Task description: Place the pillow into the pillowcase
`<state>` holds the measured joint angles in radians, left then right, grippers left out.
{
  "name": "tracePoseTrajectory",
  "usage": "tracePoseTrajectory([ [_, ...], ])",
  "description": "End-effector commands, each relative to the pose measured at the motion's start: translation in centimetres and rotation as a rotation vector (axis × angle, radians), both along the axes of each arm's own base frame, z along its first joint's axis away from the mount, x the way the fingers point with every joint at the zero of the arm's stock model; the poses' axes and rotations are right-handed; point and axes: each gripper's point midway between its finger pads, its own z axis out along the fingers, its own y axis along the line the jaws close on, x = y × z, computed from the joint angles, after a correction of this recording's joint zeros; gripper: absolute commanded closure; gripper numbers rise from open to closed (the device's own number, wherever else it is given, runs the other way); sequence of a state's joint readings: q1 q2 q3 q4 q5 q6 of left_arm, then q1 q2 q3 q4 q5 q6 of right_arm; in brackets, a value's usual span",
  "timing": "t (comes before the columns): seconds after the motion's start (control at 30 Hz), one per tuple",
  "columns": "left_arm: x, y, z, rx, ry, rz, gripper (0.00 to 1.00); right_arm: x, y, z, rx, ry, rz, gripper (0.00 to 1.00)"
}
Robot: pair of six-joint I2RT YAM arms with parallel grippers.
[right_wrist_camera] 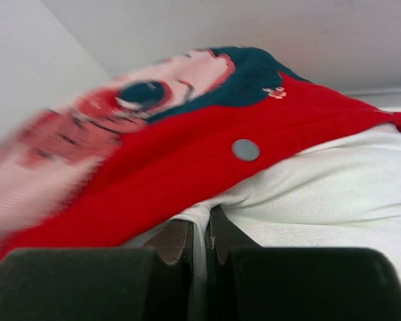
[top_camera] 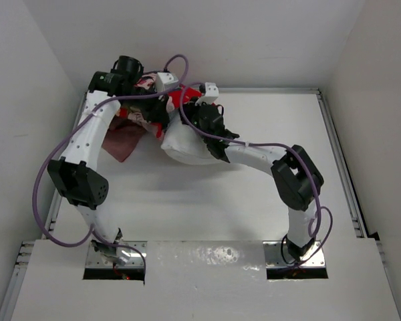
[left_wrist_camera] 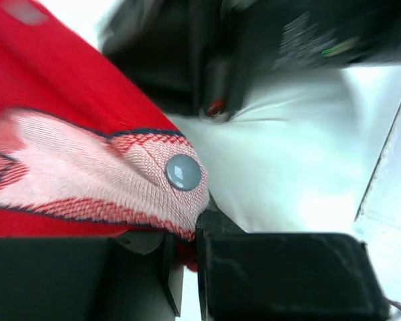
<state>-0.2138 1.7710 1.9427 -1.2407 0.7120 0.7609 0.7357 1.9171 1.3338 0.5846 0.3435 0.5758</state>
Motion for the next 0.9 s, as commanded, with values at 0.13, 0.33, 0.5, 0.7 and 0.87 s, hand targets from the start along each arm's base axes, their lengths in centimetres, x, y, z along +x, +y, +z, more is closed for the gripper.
tracePoseTrajectory([
  [0.13,-4.0,-3.6,12.3,-0.256,-0.165,-0.127,1.00,-2.8,7.9,8.4,0.417,-0.004,0.304,1.00],
  [0.33,-5.9,-4.0,17.2,-0.321,-0.272,-0.155,1.00,-8.4,13.6,14.4,0.653,0.117,0.743,1.00],
  [0.5,-3.8,-5.2,10.9,-0.274,-0.087,-0.113,1.00,-10.5,11.2,8.7,0.692,0.286,0.743,1.00],
  [0.7,3.0,-6.8,1.8,-0.185,0.045,0.050,0.94,-12.9,6.0,-1.0,0.777,0.636,0.774,1.00],
  [0.87,8.7,-7.2,-7.7,-0.034,0.258,0.194,0.88,-13.9,-0.6,-9.2,0.856,0.832,0.621,1.00],
])
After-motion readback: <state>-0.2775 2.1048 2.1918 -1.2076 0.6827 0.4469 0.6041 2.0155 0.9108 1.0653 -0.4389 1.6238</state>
